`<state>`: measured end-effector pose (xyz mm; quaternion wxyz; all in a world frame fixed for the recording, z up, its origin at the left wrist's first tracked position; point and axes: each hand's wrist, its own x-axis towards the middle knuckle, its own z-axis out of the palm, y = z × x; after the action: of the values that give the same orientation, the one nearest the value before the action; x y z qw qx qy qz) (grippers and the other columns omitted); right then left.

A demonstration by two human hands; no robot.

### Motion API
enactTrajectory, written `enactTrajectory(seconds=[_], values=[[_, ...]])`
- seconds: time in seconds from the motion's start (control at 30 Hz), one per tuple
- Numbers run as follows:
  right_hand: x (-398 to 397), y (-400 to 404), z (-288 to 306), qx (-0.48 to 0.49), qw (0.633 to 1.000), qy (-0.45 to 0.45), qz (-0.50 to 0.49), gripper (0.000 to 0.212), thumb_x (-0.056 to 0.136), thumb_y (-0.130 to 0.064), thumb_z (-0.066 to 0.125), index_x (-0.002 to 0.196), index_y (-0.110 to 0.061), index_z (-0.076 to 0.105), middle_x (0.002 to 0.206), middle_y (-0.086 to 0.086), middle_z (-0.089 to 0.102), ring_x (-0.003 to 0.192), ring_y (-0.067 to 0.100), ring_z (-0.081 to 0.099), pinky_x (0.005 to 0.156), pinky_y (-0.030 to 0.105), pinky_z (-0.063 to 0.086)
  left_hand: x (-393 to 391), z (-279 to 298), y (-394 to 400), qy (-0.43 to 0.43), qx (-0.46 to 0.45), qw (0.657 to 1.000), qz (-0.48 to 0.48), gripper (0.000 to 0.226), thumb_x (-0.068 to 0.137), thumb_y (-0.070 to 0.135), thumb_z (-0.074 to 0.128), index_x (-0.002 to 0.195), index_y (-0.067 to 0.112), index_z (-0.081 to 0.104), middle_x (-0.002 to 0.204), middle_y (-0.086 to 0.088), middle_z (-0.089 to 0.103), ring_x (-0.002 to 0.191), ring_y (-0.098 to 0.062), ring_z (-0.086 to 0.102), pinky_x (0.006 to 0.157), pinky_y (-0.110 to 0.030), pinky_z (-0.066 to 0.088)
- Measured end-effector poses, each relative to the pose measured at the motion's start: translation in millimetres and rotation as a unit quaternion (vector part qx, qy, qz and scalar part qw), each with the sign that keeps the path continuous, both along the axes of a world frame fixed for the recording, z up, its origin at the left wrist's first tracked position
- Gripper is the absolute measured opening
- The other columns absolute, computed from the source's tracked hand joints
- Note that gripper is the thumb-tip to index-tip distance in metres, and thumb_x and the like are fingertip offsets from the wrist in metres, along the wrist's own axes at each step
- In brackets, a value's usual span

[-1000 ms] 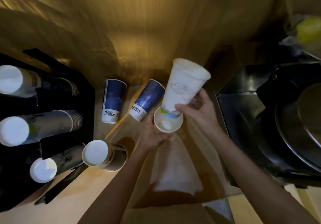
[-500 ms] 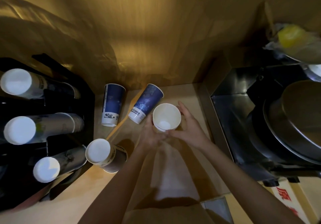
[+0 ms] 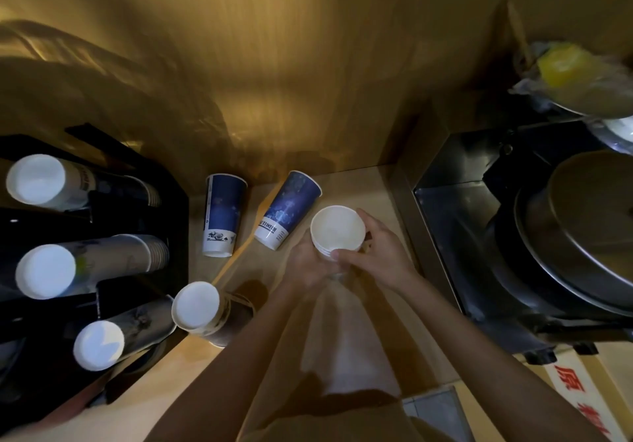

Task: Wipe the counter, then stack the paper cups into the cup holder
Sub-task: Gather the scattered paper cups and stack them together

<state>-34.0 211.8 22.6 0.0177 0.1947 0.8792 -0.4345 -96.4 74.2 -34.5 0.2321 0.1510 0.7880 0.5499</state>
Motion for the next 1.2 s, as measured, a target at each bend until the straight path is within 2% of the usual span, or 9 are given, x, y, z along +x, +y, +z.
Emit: enactTrajectory(seconds=[0.13,0.27,0.4,0.5,0.63,0.83,1.0,1.1,1.2], values=[[5.8,22.0,0.0,-0.013,0.999,0.005,-0.029,0.09,0.06,-0.042,0.081,0.136,-0.028,0.036,0.134,-0.004,0.048,0.114,0.016,0.048,0.094,0.038,0.049,-1.0,9.6,20.8,0.024,-0.006,1.0,-0.009,0.088,0.05,0.035,0.082,0.128,0.027,0.042,0.117,0.01,0.055,0.11,-0.013,0.055,0.082,-0.017,0.044],[6.9,41.1,3.8,-0.014,0.997,0.034,-0.06,0.085,0.059,-0.037,0.083,0.132,-0.029,0.04,0.117,-0.014,0.048,0.104,0.007,0.046,0.083,0.025,0.045,-0.6,20.0,43.8,0.067,-0.013,0.997,-0.037,0.092,0.056,0.037,0.081,0.134,0.025,0.033,0.13,0.001,0.054,0.115,-0.018,0.054,0.092,-0.036,0.05],[7.7,54.1,1.5,-0.04,0.994,0.041,-0.088,0.092,0.062,-0.028,0.084,0.137,-0.019,0.032,0.122,-0.006,0.047,0.107,0.009,0.043,0.087,0.024,0.038,-3.0,24.3,59.3,0.088,-0.033,0.994,-0.047,0.086,0.06,0.032,0.082,0.132,0.024,0.035,0.127,-0.003,0.056,0.112,-0.021,0.056,0.091,-0.035,0.05],[8.5,58.8,-0.8,-0.053,0.993,0.038,-0.099,0.086,0.065,-0.023,0.082,0.135,-0.015,0.034,0.134,0.004,0.049,0.111,0.011,0.045,0.089,0.024,0.04,-3.8,23.6,66.7,0.088,-0.049,0.994,-0.051,0.086,0.062,0.034,0.08,0.133,0.026,0.031,0.131,-0.002,0.053,0.114,-0.017,0.053,0.09,-0.029,0.047],[6.1,58.9,-0.3,-0.054,0.992,0.033,-0.105,0.08,0.067,-0.022,0.08,0.134,-0.016,0.037,0.134,0.006,0.05,0.106,0.007,0.042,0.085,0.02,0.04,-6.1,23.3,70.7,0.087,-0.061,0.993,-0.051,0.083,0.066,0.035,0.077,0.134,0.024,0.03,0.132,-0.004,0.052,0.115,-0.019,0.053,0.087,-0.026,0.045],[-0.6,65.3,8.0,-0.055,0.995,0.008,-0.081,0.074,0.068,-0.022,0.079,0.131,-0.018,0.041,0.13,0.004,0.051,0.11,0.013,0.046,0.09,0.028,0.043,-6.3,26.8,72.7,0.08,-0.076,0.992,-0.057,0.084,0.07,0.034,0.075,0.137,0.019,0.027,0.132,-0.007,0.052,0.116,-0.022,0.053,0.087,-0.026,0.043],[-8.4,68.5,20.2,-0.018,0.994,-0.005,-0.105,0.064,0.078,-0.028,0.07,0.132,-0.011,0.04,0.132,0.013,0.051,0.118,0.027,0.049,0.098,0.044,0.046,-5.7,34.9,65.8,0.072,-0.12,0.987,-0.081,0.086,0.068,0.025,0.077,0.138,0.016,0.028,0.133,-0.01,0.052,0.118,-0.024,0.05,0.094,-0.029,0.042],[-19.8,62.6,29.7,0.054,0.993,0.017,-0.099,0.059,0.082,-0.029,0.064,0.134,-0.014,0.04,0.135,0.01,0.048,0.122,0.026,0.047,0.1,0.045,0.045,-12.7,46.1,52.3,0.092,-0.217,0.969,-0.075,0.064,0.077,0.024,0.069,0.132,0.009,0.04,0.131,-0.015,0.054,0.117,-0.027,0.051,0.093,-0.031,0.041],[-37.0,47.8,42.6,0.098,0.991,0.071,-0.054,0.036,0.083,-0.026,0.062,0.116,-0.015,0.055,0.12,0.008,0.057,0.109,0.023,0.055,0.092,0.04,0.048,-25.4,65.8,29.3,0.121,-0.279,0.949,-0.081,0.044,0.081,0.029,0.063,0.12,0.009,0.053,0.117,-0.014,0.062,0.107,-0.027,0.057,0.088,-0.035,0.048]])
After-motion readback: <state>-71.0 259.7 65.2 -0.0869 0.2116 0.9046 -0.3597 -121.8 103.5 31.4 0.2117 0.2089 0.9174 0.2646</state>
